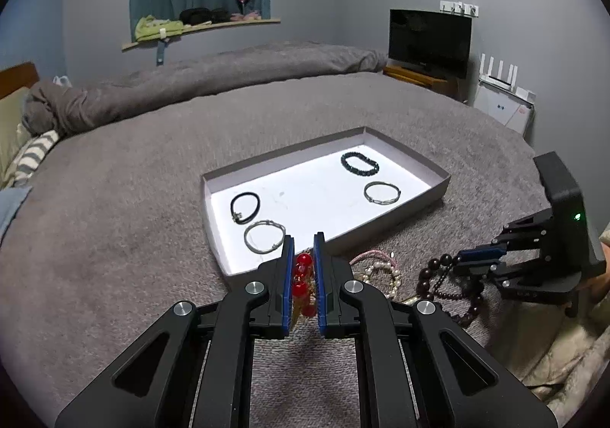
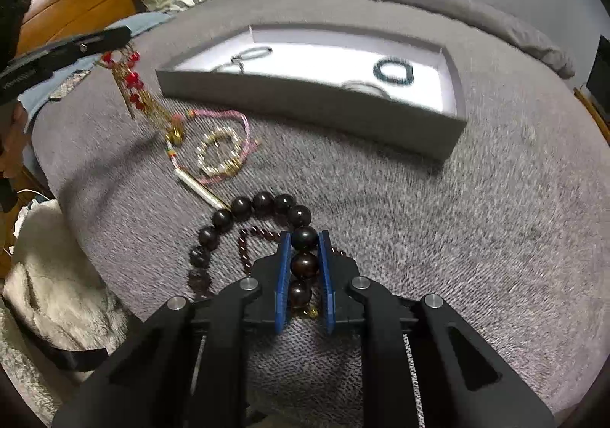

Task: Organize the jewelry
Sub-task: 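Carry the red bead bracelet with the left tool while the right tool carries the wooden bracelet into the tray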

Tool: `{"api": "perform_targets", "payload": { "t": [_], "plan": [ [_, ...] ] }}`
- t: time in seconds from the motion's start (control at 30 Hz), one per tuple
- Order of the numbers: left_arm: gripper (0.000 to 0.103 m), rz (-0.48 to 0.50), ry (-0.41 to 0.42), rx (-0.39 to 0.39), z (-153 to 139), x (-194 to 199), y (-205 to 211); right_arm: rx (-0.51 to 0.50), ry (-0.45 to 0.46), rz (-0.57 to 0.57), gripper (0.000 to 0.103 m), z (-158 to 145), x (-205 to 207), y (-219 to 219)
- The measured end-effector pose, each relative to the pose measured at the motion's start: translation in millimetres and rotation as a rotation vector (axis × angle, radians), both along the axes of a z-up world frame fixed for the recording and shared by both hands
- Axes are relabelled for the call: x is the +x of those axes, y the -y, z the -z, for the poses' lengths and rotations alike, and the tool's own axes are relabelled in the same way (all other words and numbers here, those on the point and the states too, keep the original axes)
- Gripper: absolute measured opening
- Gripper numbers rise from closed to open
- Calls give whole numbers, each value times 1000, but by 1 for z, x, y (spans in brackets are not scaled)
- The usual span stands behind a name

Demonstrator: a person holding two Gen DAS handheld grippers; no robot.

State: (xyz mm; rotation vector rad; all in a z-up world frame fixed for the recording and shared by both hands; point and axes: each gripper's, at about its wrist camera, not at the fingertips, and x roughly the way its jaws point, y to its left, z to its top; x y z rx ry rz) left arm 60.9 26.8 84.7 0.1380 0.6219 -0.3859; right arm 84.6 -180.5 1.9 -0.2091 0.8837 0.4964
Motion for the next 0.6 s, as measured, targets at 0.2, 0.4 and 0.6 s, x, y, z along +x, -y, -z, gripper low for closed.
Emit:
{"api": "perform_targets", "payload": {
  "t": [0.2, 0.4, 0.6],
  "plan": [
    [10, 8, 11, -4, -9, -2, 0, 25, 62, -6, 14, -30, 0, -1],
    [10, 11, 37, 0, -28, 2, 1, 29, 136, 3, 14, -62, 11, 2],
    [10, 6, 77, 17, -50, 18, -1, 32, 219, 27, 14, -94, 31, 3]
  ]
}}
